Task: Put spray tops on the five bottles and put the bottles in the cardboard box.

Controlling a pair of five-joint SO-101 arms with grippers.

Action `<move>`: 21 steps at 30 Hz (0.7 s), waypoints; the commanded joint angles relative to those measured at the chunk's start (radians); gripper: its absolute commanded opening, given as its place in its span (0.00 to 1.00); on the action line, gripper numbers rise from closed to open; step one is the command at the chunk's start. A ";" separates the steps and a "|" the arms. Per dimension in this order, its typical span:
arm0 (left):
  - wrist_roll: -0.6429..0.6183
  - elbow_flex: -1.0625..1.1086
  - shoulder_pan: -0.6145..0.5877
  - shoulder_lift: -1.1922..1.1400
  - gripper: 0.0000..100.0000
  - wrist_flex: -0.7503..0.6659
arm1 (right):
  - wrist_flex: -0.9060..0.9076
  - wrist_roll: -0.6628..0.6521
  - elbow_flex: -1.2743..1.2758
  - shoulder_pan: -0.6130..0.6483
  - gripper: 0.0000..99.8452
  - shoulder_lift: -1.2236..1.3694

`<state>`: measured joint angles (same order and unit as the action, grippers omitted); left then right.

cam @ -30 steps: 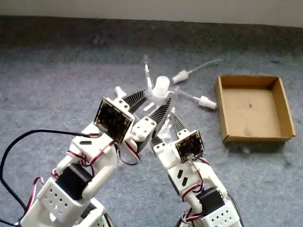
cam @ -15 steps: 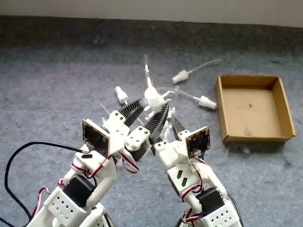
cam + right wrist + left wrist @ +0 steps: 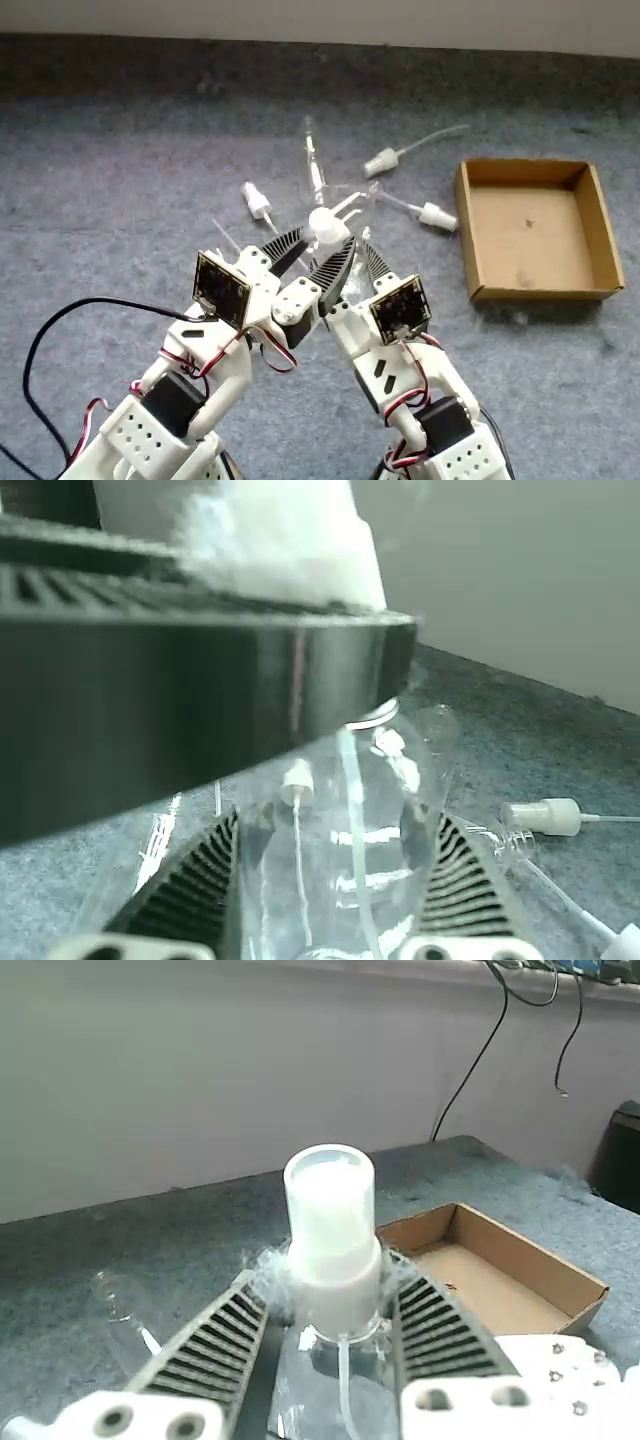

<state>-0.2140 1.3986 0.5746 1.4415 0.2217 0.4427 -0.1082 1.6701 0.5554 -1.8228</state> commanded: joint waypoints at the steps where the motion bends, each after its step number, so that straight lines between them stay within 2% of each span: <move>1: -0.014 0.010 0.013 0.010 0.00 0.005 | -0.001 0.032 0.147 0.002 0.10 -0.016; 7: -0.009 0.047 0.013 0.010 0.00 0.012 | 0.001 0.031 0.145 0.002 0.10 -0.016; 13: -0.008 -0.041 0.005 0.010 0.00 0.141 | 0.002 0.029 0.145 -0.001 0.10 -0.016; 18: -0.006 -0.139 0.004 0.008 0.00 0.250 | -0.001 0.029 0.145 -0.061 0.10 -0.016; 21: -0.006 -0.160 0.001 0.008 0.00 0.267 | -0.001 0.028 0.145 -0.062 0.10 -0.016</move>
<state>-0.2125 1.3080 0.5746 1.4446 0.4473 0.4442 -0.0928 1.6717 0.5432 -1.8228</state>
